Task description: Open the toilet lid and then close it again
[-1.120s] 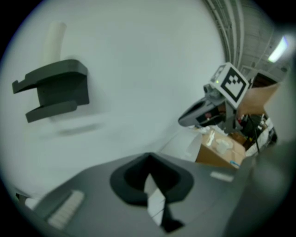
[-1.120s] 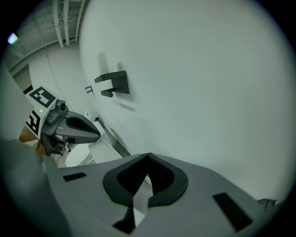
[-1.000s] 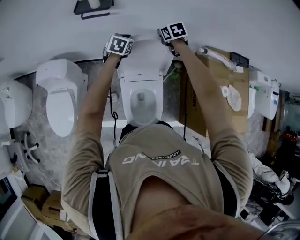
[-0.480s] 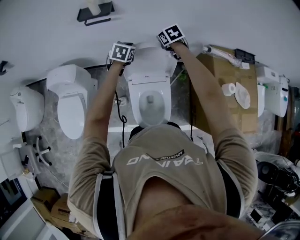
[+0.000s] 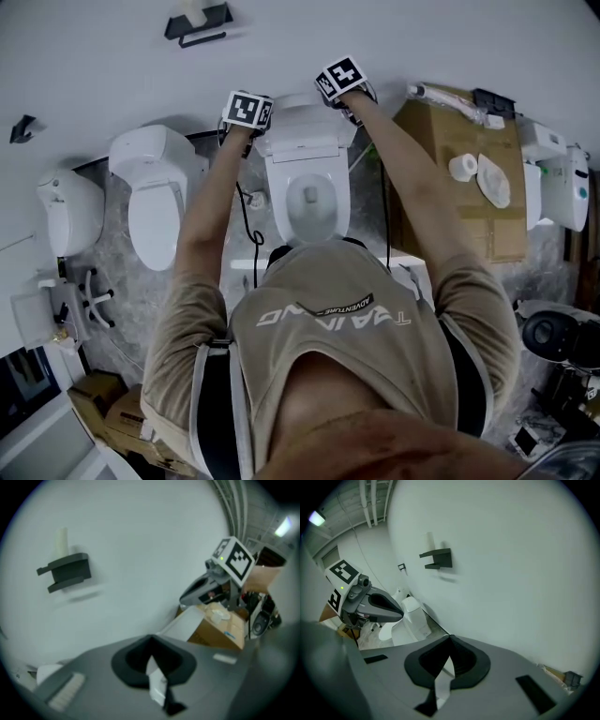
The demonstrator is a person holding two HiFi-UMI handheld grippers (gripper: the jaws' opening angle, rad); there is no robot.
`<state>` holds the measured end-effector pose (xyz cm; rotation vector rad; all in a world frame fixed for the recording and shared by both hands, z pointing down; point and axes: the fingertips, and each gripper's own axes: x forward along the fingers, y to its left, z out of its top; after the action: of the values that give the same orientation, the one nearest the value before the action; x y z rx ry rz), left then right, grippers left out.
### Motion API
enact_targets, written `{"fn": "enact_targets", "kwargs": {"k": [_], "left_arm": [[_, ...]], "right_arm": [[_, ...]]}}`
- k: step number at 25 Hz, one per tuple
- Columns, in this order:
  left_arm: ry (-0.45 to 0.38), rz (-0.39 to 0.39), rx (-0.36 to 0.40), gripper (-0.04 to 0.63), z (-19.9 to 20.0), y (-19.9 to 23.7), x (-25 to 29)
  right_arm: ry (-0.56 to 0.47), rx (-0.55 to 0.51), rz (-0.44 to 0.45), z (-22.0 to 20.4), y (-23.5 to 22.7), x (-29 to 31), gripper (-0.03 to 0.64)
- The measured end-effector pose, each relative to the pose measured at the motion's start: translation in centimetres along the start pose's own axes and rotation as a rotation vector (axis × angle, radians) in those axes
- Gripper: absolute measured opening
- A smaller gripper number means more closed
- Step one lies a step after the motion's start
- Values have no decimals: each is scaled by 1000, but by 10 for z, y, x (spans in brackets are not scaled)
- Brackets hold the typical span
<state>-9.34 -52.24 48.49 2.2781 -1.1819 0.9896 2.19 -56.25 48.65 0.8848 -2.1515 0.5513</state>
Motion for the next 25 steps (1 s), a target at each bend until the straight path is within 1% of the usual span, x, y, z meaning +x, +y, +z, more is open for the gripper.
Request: {"fn": "enact_targets", "kwargs": {"k": [3,7,9,12,15,20,25], "left_arm": [[19,4,4,3,-17,-17,-13],[21,-4,-31,3,-44,-40,-30],[21,2,-43,3,-57,-48,-36],[40,9,-39,3,-72,-58,-42],[59,12,-46,3,-84,-65,-47],[70,43,-51,3,-97,-75,-53],[80,11,-64,3,-115,-86,-58]], "right_arm": [[18,-18,12,-19,15,-6,11],[33,-33,47,-47,41,-15,11],[24,-19,62,-60,52,-18,11],[17,8,89,-77,64,-25,11],[16,10,99,-91,72,-32,11],[14,4,107,-110,79,-41,11],[39,-1,145,-129,92,-44,11]]}}
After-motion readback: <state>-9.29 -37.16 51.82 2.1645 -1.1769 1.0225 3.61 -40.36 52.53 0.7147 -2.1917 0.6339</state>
